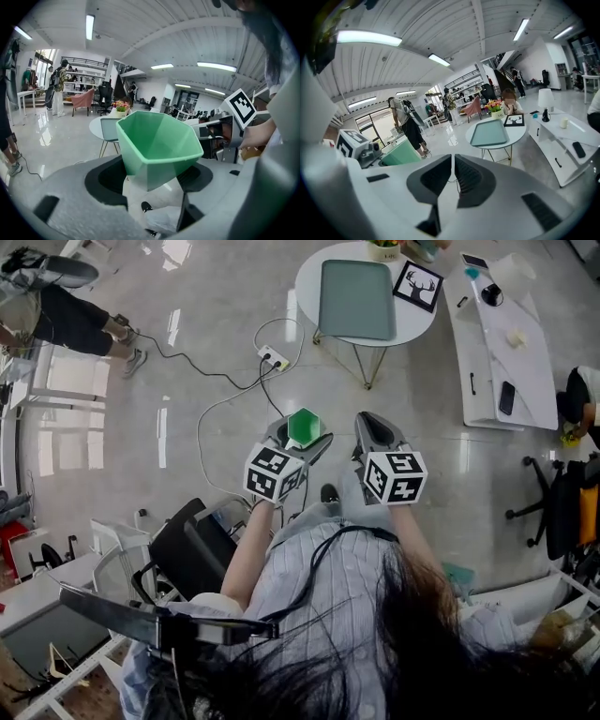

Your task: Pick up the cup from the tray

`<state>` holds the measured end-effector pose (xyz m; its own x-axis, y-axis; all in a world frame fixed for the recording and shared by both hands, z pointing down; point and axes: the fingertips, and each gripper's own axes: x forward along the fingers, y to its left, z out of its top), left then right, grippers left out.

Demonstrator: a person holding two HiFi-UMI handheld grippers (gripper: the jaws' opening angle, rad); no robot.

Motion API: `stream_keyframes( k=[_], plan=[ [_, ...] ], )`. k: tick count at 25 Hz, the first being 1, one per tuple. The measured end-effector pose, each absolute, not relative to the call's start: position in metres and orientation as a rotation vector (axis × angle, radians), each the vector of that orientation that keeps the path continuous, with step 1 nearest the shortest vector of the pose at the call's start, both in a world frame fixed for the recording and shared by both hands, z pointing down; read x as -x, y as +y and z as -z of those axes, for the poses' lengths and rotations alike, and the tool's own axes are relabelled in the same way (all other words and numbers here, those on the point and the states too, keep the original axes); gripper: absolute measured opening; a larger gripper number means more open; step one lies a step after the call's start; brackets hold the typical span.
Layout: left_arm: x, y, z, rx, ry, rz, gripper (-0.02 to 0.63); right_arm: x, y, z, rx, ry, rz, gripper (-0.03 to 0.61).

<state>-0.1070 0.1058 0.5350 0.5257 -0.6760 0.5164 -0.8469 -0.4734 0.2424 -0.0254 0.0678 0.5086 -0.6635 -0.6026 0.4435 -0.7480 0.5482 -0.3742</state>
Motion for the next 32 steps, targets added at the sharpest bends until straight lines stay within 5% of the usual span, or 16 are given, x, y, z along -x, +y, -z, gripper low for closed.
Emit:
stream_keyframes(
  k=[32],
  plan=[
    [0.071, 0.164, -0.536, -2.348, -1.217, -0.451, 0.319, -0.008, 0.146, -0.494, -1.120, -2.557, -0.713, 0.041]
  ],
)
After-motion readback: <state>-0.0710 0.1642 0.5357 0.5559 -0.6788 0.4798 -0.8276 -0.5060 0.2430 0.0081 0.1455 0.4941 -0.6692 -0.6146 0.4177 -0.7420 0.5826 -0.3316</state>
